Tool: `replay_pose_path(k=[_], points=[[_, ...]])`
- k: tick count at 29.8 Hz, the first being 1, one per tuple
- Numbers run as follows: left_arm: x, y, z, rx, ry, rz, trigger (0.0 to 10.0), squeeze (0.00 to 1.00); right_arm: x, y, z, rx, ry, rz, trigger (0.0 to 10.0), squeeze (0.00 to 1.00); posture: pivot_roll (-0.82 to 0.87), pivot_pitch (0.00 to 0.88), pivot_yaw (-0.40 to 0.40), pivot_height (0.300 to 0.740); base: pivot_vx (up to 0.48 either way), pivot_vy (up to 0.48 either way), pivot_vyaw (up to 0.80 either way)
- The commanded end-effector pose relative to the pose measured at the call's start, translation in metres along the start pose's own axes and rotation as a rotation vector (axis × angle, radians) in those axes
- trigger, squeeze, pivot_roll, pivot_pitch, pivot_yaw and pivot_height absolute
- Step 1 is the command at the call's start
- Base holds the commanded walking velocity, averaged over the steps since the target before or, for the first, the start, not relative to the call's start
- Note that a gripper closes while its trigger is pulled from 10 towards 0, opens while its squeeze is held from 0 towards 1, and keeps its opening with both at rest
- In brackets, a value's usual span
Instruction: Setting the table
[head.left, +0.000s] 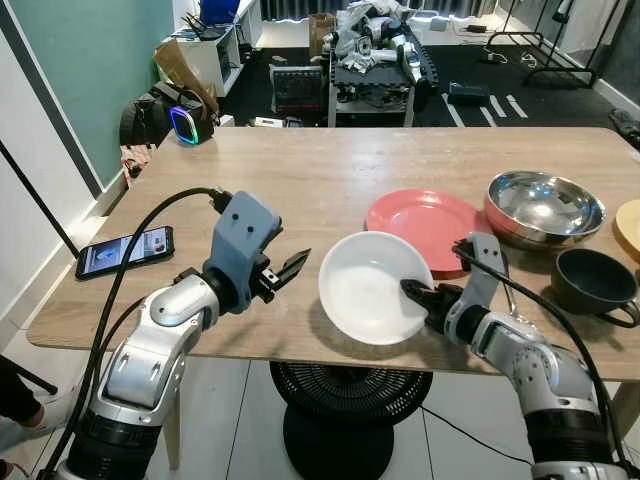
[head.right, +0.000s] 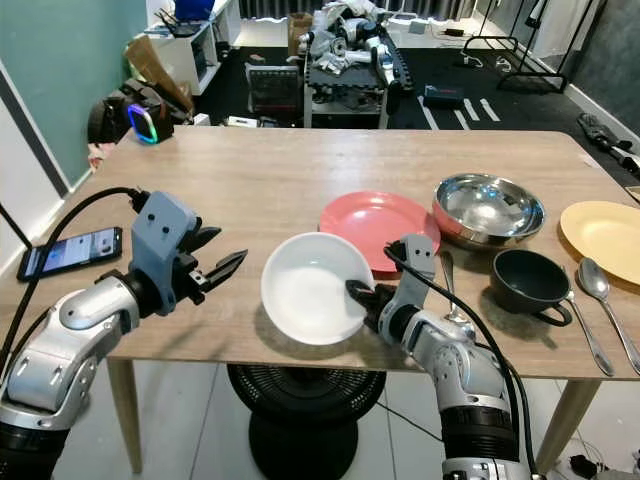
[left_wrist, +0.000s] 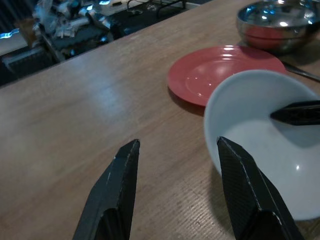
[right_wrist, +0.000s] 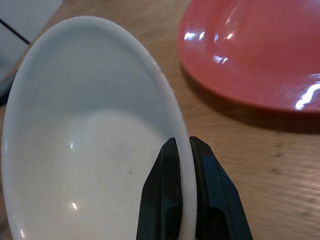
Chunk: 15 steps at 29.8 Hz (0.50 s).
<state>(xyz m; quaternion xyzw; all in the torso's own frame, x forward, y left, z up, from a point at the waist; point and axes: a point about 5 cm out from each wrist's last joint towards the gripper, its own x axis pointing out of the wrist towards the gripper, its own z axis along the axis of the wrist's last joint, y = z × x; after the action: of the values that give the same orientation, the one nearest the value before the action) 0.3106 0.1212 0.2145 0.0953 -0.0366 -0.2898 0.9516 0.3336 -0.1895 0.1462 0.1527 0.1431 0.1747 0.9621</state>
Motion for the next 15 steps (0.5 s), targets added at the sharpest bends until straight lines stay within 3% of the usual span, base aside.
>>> replay_pose_path(k=[1,2,3,5,6,9,15], points=[[-0.001,0.005,-0.002,-0.031,0.012,0.028,10.0,0.0,-0.002,0.002,0.004,-0.029,-0.039,-0.005,0.0,0.0,-0.08,0.015,0.087,0.74,0.0,0.0,0.0],[-0.001,0.006,-0.002,-0.049,0.009,0.039,10.0,0.0,-0.003,0.004,0.008,-0.049,-0.067,-0.002,0.0,0.0,-0.08,0.015,0.087,0.74,0.0,0.0,0.0],[-0.002,0.014,0.005,-0.146,-0.05,0.134,10.0,0.0,-0.008,0.016,0.032,-0.09,-0.229,-0.007,4.1,0.0,-0.08,0.013,0.087,0.74,0.0,0.0,0.0],[-0.002,0.017,0.008,-0.184,-0.072,0.168,10.0,0.0,-0.011,0.02,0.041,-0.11,-0.289,-0.01,4.1,0.0,-0.08,0.013,0.087,0.74,0.0,0.0,0.0],[-0.003,0.02,0.01,-0.224,-0.092,0.204,10.0,0.0,-0.015,0.026,0.052,-0.117,-0.367,-0.027,10.0,0.0,-0.08,0.013,0.089,0.74,0.0,0.0,0.0],[-0.005,0.022,0.009,-0.253,-0.083,0.259,10.0,0.0,-0.028,0.035,0.071,-0.124,-0.538,-0.1,10.0,0.0,-0.09,0.011,0.094,0.74,0.0,0.0,0.0],[-0.007,0.02,0.006,-0.222,-0.057,0.227,10.0,0.0,-0.038,0.033,0.074,-0.202,-0.582,-0.14,10.0,0.0,-0.11,0.009,0.111,0.74,0.0,0.0,0.0]])
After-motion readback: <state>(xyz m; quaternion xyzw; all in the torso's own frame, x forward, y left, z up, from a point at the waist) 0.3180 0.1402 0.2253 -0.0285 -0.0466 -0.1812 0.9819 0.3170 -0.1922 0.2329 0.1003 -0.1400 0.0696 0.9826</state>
